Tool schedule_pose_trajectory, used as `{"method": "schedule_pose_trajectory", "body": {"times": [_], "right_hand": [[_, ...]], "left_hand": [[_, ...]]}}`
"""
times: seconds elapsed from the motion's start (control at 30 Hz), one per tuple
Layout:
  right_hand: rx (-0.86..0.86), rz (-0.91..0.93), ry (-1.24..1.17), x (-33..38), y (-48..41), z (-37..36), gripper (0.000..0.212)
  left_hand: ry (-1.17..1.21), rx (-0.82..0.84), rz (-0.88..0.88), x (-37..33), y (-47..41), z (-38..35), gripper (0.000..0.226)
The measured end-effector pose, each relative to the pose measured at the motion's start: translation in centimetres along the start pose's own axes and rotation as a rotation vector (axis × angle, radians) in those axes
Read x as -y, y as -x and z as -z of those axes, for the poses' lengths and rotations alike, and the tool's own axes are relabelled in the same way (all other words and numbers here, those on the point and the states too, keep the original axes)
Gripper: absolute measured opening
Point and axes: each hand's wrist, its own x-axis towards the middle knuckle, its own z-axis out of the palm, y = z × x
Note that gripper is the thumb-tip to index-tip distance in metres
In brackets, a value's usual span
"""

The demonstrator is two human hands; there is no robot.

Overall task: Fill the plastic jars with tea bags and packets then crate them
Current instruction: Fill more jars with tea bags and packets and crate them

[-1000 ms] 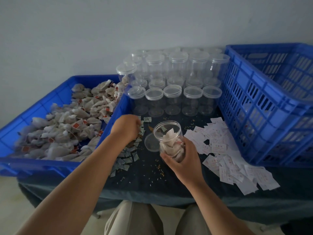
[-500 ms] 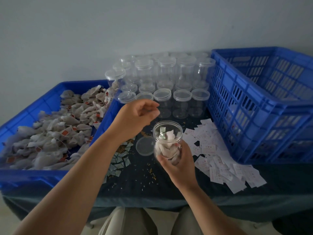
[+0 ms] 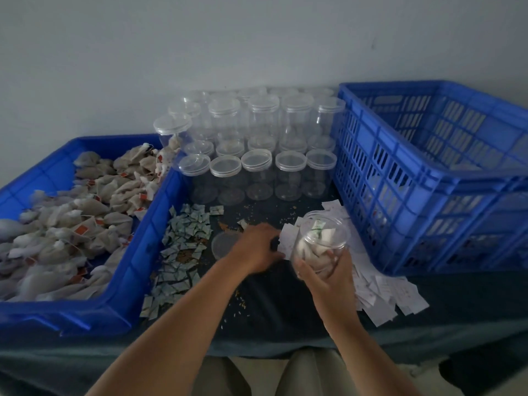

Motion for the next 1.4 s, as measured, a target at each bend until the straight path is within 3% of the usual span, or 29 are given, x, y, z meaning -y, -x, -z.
{"method": "schedule_pose_trajectory", "body": {"times": [0.07, 0.17, 0.3, 0.37, 0.5, 0.7, 0.83, 0.97, 1.1, 1.2, 1.27, 1.4], "right_hand": [[0.015, 0.023, 0.07, 0.0, 0.1, -0.1, 0.072], [0.043, 0.08, 0.124, 0.2, 0.4, -0.3, 0.07], [0.055, 0.097, 0.133, 0.3, 0.4, -0.4, 0.065], [0.053, 0.093, 0.098, 0.3, 0.5, -0.3, 0.067], [0.048, 0.072, 0.068, 0.2, 0.5, -0.2, 0.064], [0.044, 0.065, 0.054, 0.5, 0.5, -0.2, 0.067], [0.05, 0.066, 0.064, 0.6, 0.5, -0.2, 0.066], [0.077, 0.11, 0.115, 0.5, 0.6, -0.2, 0.07], [0.127, 0.14, 0.164, 0.2, 0.7, -0.4, 0.072], [0.119, 0.158, 0.198, 0.1, 0.9, -0.6, 0.078], [0.117, 0.161, 0.209, 0.0, 0.9, -0.7, 0.081], [0.122, 0.168, 0.217, 0.1, 0.9, -0.7, 0.081]], "left_hand": [[-0.087, -0.022, -0.047, 0.1, -0.5, -0.7, 0.04], [-0.016, -0.121, -0.073, 0.0, -0.6, -1.0, 0.016], [0.098, -0.124, -0.013, -0.7, -0.2, -1.0, 0.007], [0.179, -0.114, 0.032, -0.8, -0.2, -1.2, 0.018], [0.312, -0.095, 0.125, -0.9, -0.4, -1.1, 0.009], [0.286, -0.097, 0.161, -1.6, -0.8, -0.4, 0.017], [0.308, -0.209, 0.194, -1.0, -0.8, 1.3, 0.026], [0.377, -0.42, 0.204, 0.0, -0.2, 4.1, 0.015], [0.557, -0.676, 0.055, -0.9, 1.6, 6.3, 0.023], [0.358, -0.859, -0.359, -2.0, 3.7, 6.5, 0.024], [0.159, -0.797, -0.587, -2.0, 4.5, 6.0, 0.025], [0.148, -0.554, -0.638, -1.4, 5.4, 5.3, 0.023]]}}
